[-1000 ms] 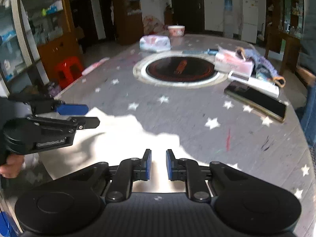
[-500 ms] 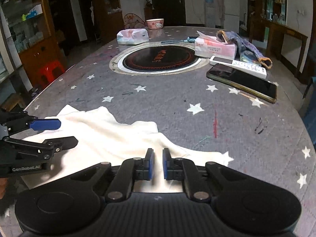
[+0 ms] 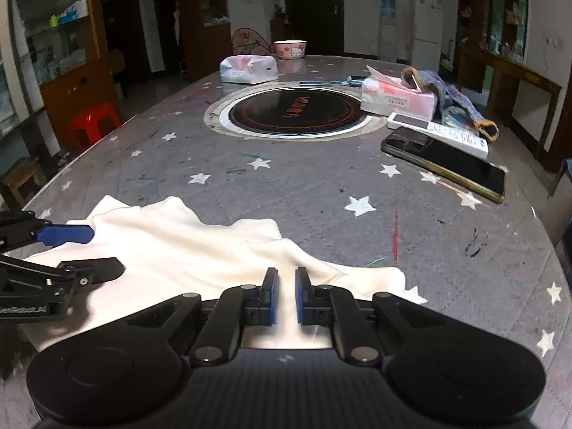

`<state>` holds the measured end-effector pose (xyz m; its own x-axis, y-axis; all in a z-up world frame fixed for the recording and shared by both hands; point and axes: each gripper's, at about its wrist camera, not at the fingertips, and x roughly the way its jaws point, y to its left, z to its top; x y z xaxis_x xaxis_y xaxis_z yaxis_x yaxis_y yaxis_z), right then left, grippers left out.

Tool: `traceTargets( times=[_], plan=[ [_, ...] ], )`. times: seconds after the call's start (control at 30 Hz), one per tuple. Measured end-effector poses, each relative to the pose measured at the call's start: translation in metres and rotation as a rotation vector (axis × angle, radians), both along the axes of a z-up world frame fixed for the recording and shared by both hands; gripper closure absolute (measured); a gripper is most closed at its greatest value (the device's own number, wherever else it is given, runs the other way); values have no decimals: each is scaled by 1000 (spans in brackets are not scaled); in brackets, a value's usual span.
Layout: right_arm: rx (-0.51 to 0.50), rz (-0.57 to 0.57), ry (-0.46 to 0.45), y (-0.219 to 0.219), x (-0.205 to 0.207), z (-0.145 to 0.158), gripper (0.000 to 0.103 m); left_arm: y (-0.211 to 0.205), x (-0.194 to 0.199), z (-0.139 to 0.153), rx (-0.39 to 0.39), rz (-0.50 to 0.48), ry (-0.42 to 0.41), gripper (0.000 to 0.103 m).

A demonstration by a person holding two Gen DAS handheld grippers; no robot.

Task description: Fold clothes

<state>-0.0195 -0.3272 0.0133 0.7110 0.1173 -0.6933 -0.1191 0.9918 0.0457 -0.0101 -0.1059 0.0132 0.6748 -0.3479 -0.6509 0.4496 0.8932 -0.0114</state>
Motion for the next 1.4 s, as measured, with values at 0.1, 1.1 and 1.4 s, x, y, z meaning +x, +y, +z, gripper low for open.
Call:
traceTargets(
  times=[0.1, 1.1, 1.4],
  plan=[
    [20, 4, 0, -2, 1, 1, 94, 3, -4, 2, -7, -3, 4, 40],
    [44, 32, -16, 12, -25, 9, 67, 20, -8, 12, 62, 61, -40, 11],
    [32, 29, -20, 8, -29, 12, 65, 39, -9, 17, 43, 127, -32, 8]
  ],
)
